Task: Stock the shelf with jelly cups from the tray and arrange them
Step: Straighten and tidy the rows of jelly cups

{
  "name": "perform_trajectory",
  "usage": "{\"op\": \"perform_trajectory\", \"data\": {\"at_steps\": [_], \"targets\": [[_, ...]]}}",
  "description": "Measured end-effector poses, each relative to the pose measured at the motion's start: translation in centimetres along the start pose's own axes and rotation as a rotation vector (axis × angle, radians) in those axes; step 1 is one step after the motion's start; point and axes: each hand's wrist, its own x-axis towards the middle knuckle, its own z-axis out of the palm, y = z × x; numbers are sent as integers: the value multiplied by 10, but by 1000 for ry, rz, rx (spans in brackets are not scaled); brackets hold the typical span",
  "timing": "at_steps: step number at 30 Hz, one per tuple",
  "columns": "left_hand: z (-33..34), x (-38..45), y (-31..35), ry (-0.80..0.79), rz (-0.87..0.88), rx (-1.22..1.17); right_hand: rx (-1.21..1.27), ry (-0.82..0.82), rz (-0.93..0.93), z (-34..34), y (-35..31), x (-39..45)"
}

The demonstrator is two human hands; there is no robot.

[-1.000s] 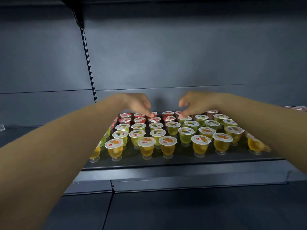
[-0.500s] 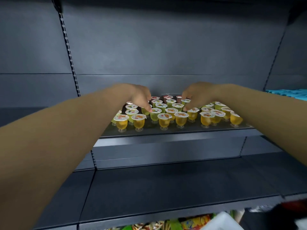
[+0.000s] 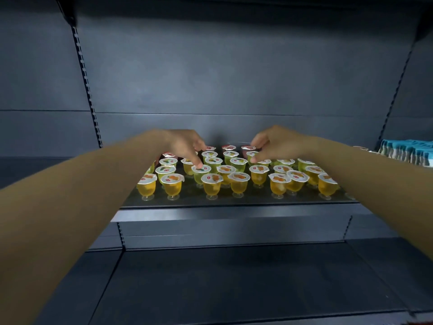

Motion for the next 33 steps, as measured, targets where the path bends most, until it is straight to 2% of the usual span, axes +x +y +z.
{"op": "perform_trajectory", "data": {"at_steps": [7, 12, 19, 25, 33], "targets": [[20, 51, -20, 3, -64, -138, 192, -201, 13, 32, 18, 60], [28, 85, -47, -50, -81, -127, 205, -246, 10, 53, 18, 102], [35, 102, -59, -120, -3, -162, 190, -329, -12, 68, 19, 125], [42, 106, -61, -132, 39, -161, 92, -336, -50, 71, 20, 127], [39, 105, -74, -126, 8, -118, 49, -300, -60, 75, 19, 134]]}}
